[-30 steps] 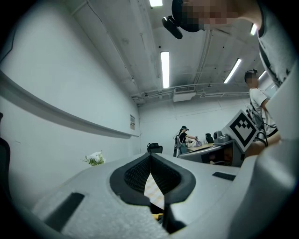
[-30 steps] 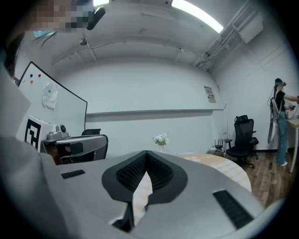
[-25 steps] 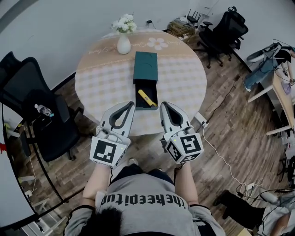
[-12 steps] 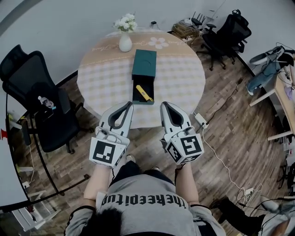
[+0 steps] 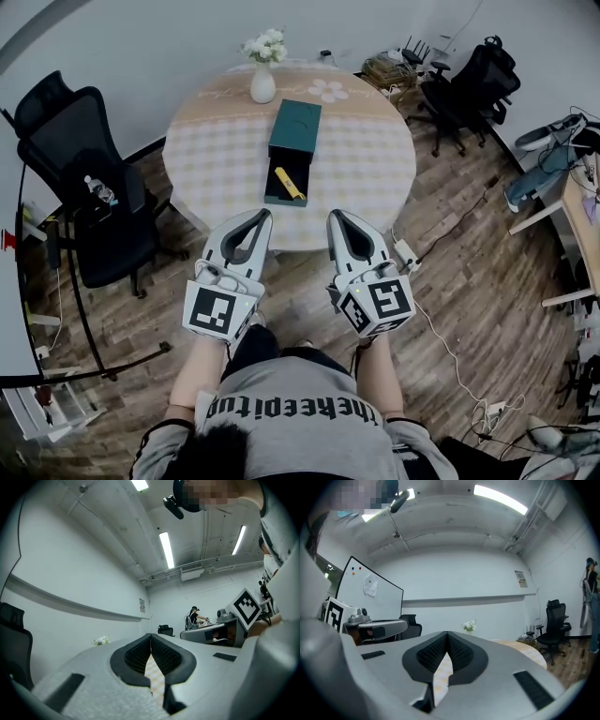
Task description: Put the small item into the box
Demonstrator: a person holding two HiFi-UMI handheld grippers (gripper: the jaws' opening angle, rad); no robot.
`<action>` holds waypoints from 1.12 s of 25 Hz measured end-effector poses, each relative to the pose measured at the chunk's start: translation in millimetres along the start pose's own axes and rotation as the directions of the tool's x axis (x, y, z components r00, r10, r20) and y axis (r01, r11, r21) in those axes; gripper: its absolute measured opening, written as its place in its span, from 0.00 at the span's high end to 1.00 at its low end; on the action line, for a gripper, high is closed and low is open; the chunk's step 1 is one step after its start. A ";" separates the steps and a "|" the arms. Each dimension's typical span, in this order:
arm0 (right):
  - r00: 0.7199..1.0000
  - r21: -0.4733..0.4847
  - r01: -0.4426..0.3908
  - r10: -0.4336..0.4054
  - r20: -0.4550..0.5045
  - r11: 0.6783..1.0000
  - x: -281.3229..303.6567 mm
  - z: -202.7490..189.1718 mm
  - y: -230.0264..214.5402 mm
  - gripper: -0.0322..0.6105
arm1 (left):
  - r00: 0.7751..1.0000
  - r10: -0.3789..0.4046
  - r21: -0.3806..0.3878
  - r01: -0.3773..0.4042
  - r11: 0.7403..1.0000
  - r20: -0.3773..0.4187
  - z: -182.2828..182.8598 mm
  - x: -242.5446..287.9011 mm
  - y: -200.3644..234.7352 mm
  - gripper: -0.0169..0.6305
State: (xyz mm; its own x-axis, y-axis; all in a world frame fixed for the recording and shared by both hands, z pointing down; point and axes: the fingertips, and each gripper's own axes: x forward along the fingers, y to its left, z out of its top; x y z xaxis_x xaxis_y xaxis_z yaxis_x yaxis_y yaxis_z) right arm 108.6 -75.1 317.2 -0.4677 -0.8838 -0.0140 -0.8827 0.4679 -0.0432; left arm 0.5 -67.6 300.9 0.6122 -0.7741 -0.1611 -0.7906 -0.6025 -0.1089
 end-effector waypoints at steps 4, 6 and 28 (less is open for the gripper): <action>1.000 0.003 -0.026 0.026 -0.002 1.000 -11.7 -0.6 -1.7 0.94 | 1.000 0.029 0.002 -0.029 1.000 -0.003 2.6 -6.4 -13.0 0.95; 0.999 0.004 -0.039 0.039 -0.002 0.999 -17.0 -2.1 -1.7 0.94 | 0.999 0.042 0.006 -0.042 0.999 -0.005 2.6 -9.9 -18.8 0.95; 0.996 0.028 -0.094 0.094 -0.001 0.995 -54.7 -6.7 -15.8 0.94 | 0.996 0.088 0.028 -0.088 0.996 -0.022 5.9 -15.9 -61.8 0.95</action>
State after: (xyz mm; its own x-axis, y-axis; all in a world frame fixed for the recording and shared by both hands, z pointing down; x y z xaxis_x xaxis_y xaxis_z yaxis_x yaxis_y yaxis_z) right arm 147.8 -34.1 325.3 -0.5488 -0.8358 -0.0171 -0.8333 0.5485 -0.0694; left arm 39.6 -16.9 304.5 0.5400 -0.8284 -0.1488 -0.8414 -0.5266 -0.1219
